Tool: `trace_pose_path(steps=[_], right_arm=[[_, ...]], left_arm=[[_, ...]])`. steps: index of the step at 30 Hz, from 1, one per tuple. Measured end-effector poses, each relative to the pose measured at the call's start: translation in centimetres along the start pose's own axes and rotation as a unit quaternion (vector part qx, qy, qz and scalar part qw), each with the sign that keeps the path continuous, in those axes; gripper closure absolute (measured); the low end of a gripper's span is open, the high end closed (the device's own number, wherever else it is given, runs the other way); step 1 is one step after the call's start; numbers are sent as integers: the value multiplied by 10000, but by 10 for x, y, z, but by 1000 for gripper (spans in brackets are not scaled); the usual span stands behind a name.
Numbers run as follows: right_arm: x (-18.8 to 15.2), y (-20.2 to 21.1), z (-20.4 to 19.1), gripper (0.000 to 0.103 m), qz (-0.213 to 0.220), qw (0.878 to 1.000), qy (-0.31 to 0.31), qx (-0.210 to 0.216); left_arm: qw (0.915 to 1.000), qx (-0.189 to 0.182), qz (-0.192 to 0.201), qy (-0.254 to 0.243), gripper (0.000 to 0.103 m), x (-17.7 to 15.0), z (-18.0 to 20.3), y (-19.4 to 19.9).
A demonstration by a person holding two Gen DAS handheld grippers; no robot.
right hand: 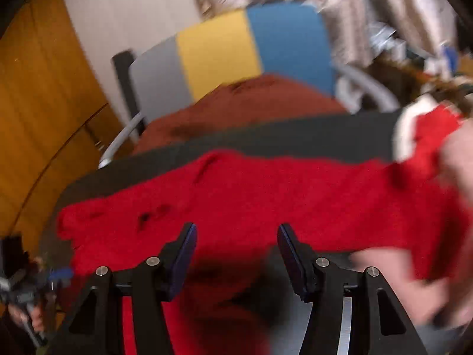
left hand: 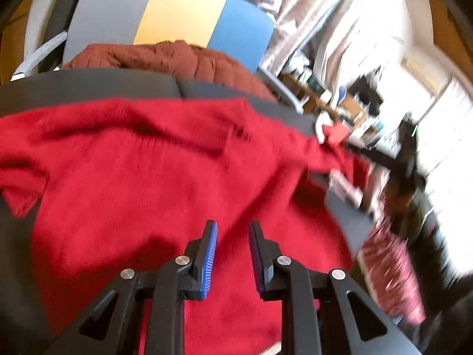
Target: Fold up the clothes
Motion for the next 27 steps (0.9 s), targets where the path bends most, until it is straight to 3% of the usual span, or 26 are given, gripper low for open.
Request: trace_pose_path(steps=[3, 6, 11, 16, 18, 22, 27], right_arm=[[-16, -40, -30, 45, -306, 9988, -32, 374], [-15, -64, -35, 44, -377, 9985, 11, 397], [-11, -103, -34, 44, -471, 9973, -202, 523], [-36, -136, -34, 44, -523, 9978, -44, 405], [-38, -137, -37, 43, -465, 9980, 42, 425], [-42, -140, -41, 31, -350, 9981, 215, 467], [-48, -148, -48, 21, -312, 9974, 428, 485]], left_arm=[[9989, -245, 64, 398, 69, 26, -11, -24], [9961, -403, 26, 788, 66, 48, -26, -52], [9894, -455, -154, 1368, 51, 69, -57, -102], [9792, -768, -335, 1847, 49, 76, -76, -136], [9786, -868, -286, 1843, 51, 81, -77, -143], [9820, -929, -5, 1642, 77, 104, -79, -144], [9884, -451, 512, 1355, 89, 161, -91, -139]])
Point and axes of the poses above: each gripper's, at about its wrist camera, not at the fingertips, and y roughly against the way its jaws point, z to its right, x to its top, the point moved 3 cm from there along -y, roughly the way its jaws point, and after that the axes turned 6 degrees about -y, right-handed, at the moved point
